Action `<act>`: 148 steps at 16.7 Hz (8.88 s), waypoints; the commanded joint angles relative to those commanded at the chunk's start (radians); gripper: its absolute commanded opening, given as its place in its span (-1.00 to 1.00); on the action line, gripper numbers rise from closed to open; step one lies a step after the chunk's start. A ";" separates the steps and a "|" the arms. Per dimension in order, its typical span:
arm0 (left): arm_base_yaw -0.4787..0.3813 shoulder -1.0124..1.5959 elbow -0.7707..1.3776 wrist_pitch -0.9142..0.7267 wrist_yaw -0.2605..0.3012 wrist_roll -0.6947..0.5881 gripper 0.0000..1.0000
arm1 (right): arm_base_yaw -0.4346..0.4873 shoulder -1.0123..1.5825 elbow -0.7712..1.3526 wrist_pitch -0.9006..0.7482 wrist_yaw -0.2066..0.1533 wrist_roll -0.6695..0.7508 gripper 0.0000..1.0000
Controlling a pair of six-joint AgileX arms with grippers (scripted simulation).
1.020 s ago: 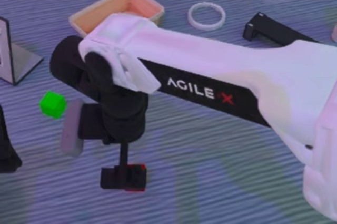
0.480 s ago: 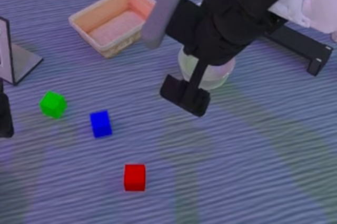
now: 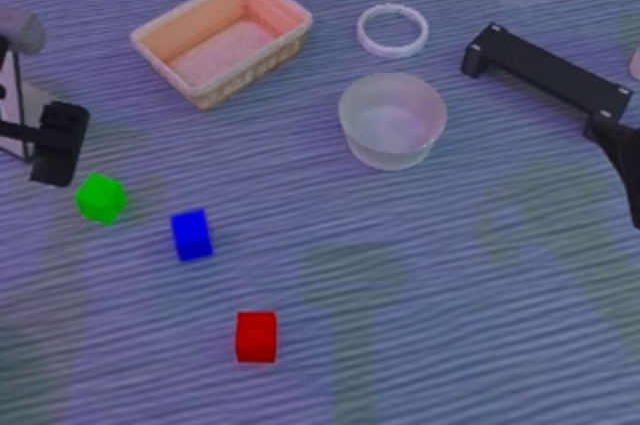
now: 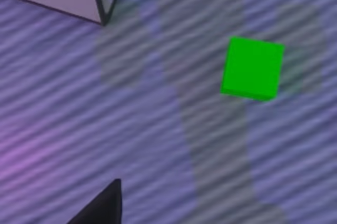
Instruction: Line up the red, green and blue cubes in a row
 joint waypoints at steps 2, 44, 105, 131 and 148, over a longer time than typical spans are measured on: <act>-0.008 0.195 0.139 -0.097 0.000 0.026 1.00 | -0.083 -0.203 -0.207 0.109 0.007 0.053 1.00; -0.031 0.865 0.464 -0.112 0.002 0.110 -0.96 | -0.334 -0.872 -0.844 0.483 0.065 0.206 1.00; -0.820 0.749 0.393 -0.146 -0.010 -1.060 -1.00 | -0.334 -0.872 -0.844 0.483 0.065 0.206 1.00; -0.819 0.723 0.443 -0.219 -0.011 -1.061 1.00 | -0.334 -0.872 -0.844 0.483 0.065 0.206 1.00; -0.738 0.689 0.558 -0.391 -0.011 -0.776 1.00 | -0.334 -0.872 -0.844 0.483 0.065 0.206 1.00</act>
